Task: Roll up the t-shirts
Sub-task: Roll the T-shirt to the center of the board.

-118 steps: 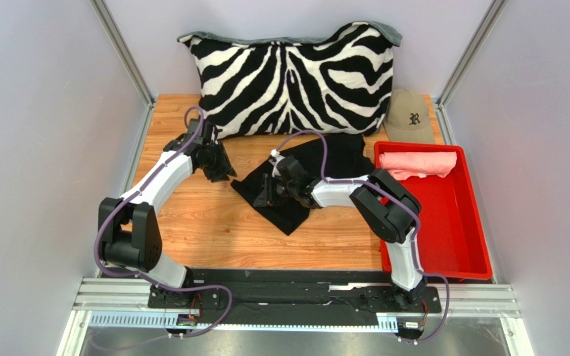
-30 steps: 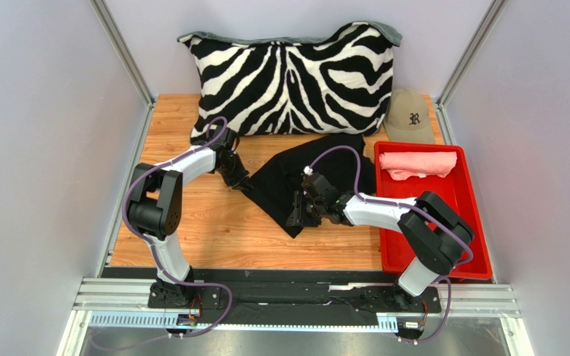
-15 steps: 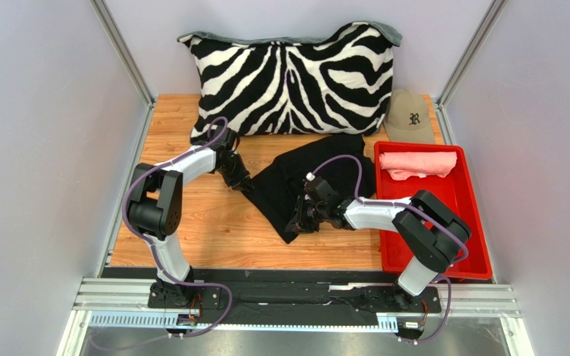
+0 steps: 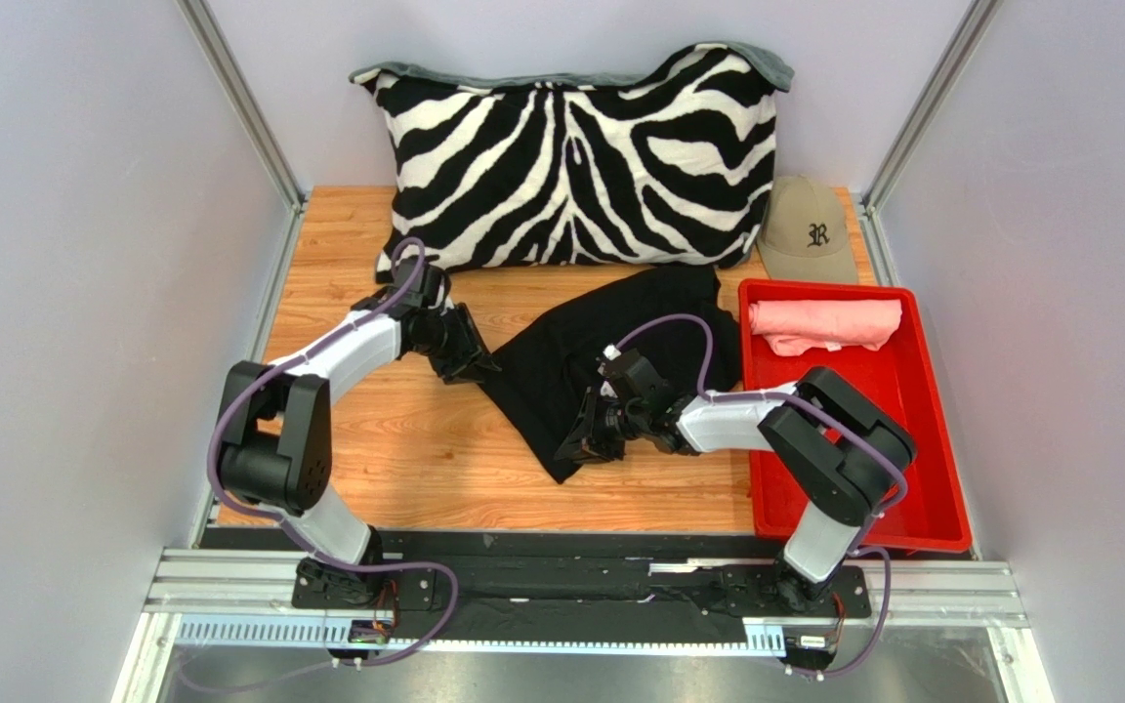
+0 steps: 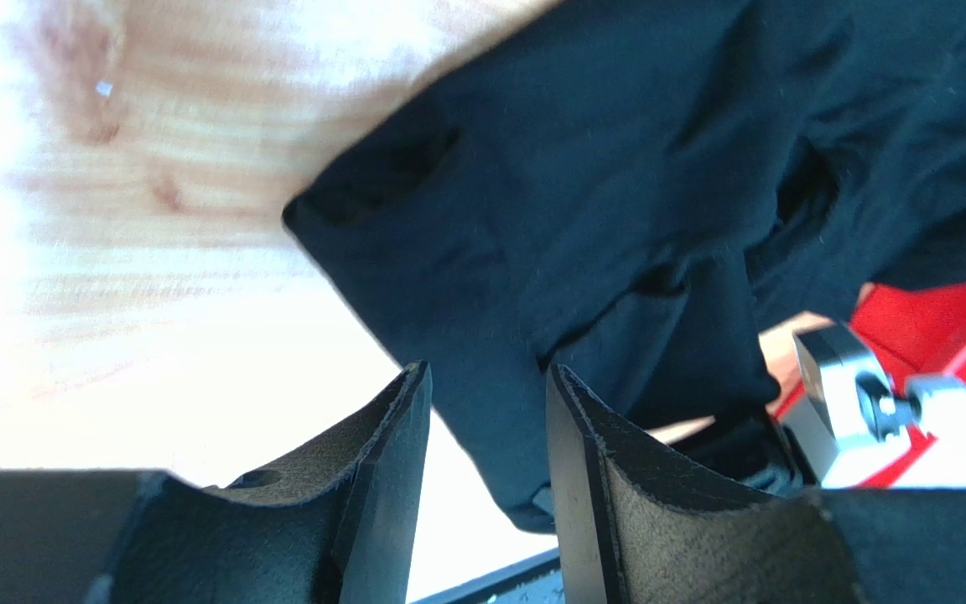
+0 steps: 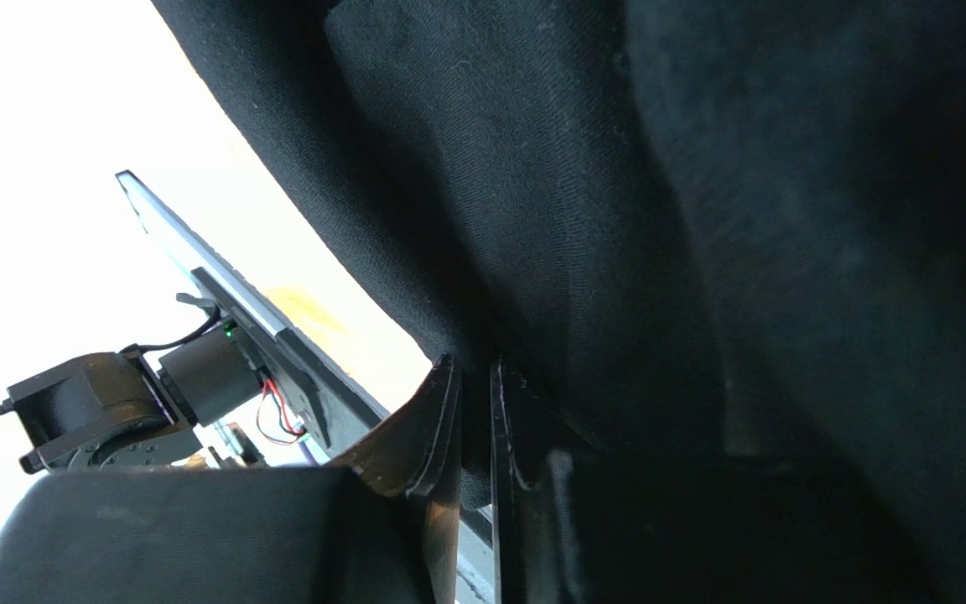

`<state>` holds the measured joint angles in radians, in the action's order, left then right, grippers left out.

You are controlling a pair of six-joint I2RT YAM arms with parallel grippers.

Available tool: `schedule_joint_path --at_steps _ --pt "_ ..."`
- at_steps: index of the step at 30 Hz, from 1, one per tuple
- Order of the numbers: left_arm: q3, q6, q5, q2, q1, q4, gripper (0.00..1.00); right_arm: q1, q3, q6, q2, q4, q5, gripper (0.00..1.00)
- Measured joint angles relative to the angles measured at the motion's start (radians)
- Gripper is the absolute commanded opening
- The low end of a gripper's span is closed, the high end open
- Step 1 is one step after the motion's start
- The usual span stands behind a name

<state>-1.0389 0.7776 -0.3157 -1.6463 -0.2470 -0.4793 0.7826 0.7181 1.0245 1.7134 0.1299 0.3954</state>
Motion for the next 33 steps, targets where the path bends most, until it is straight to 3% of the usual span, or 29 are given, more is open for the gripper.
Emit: schedule_joint_path --at_steps 9,18,33 --pt "0.158 0.003 -0.073 0.120 0.018 0.091 0.51 -0.001 0.003 0.000 0.016 0.021 0.022 0.09" --pt "0.267 0.049 -0.109 0.116 0.018 0.236 0.55 -0.005 0.003 0.000 0.021 0.026 0.034 0.08" --pt "0.296 0.116 -0.005 0.078 -0.002 0.306 0.55 -0.007 0.016 0.000 0.034 0.024 0.050 0.08"
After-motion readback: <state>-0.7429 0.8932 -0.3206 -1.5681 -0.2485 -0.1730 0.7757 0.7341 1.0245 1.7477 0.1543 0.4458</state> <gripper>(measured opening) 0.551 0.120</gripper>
